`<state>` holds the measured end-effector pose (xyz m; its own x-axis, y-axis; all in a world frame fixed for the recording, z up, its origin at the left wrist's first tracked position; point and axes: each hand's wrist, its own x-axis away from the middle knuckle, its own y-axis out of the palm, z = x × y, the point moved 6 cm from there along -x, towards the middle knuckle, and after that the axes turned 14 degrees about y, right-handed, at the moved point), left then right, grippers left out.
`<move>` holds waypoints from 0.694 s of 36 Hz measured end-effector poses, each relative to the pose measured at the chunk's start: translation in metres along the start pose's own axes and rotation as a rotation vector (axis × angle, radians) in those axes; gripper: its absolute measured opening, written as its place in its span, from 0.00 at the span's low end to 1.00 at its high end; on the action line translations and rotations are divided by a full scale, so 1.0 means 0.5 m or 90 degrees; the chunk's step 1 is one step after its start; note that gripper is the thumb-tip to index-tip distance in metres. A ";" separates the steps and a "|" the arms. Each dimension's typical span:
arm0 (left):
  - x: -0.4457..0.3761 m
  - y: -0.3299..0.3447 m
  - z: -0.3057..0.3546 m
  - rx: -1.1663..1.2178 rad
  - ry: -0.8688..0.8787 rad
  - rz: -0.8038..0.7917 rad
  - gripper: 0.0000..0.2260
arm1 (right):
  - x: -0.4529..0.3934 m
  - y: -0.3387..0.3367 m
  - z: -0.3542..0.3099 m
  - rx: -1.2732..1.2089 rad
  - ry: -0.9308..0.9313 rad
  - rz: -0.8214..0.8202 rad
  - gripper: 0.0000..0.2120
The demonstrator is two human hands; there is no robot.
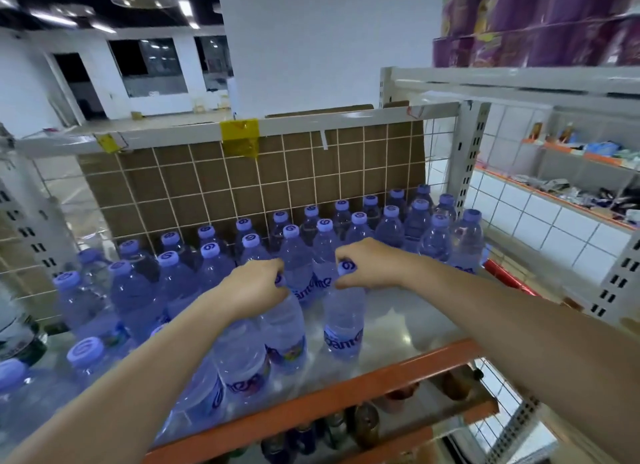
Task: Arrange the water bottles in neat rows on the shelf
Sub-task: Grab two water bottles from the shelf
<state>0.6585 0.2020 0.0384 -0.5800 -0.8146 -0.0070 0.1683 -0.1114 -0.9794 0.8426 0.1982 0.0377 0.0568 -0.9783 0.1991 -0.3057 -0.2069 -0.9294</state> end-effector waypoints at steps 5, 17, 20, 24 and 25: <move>-0.033 0.007 0.020 0.018 0.000 0.004 0.07 | 0.002 -0.043 0.052 -0.011 0.042 0.007 0.12; -0.164 0.035 0.120 0.058 0.022 0.061 0.06 | -0.034 -0.097 0.188 0.147 0.103 0.071 0.11; -0.200 0.043 0.137 0.066 0.032 0.066 0.06 | -0.047 -0.107 0.211 0.128 0.112 0.077 0.11; -0.240 0.055 0.160 0.077 0.045 0.060 0.10 | -0.064 -0.114 0.234 0.111 0.115 0.081 0.09; -0.248 0.055 0.167 0.075 0.048 0.063 0.10 | -0.068 -0.115 0.238 0.106 0.115 0.080 0.08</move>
<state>0.8015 0.2526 0.0290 -0.6132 -0.7806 -0.1212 0.3170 -0.1026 -0.9429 0.9713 0.2423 0.0476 -0.1468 -0.9822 0.1169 -0.1376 -0.0967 -0.9858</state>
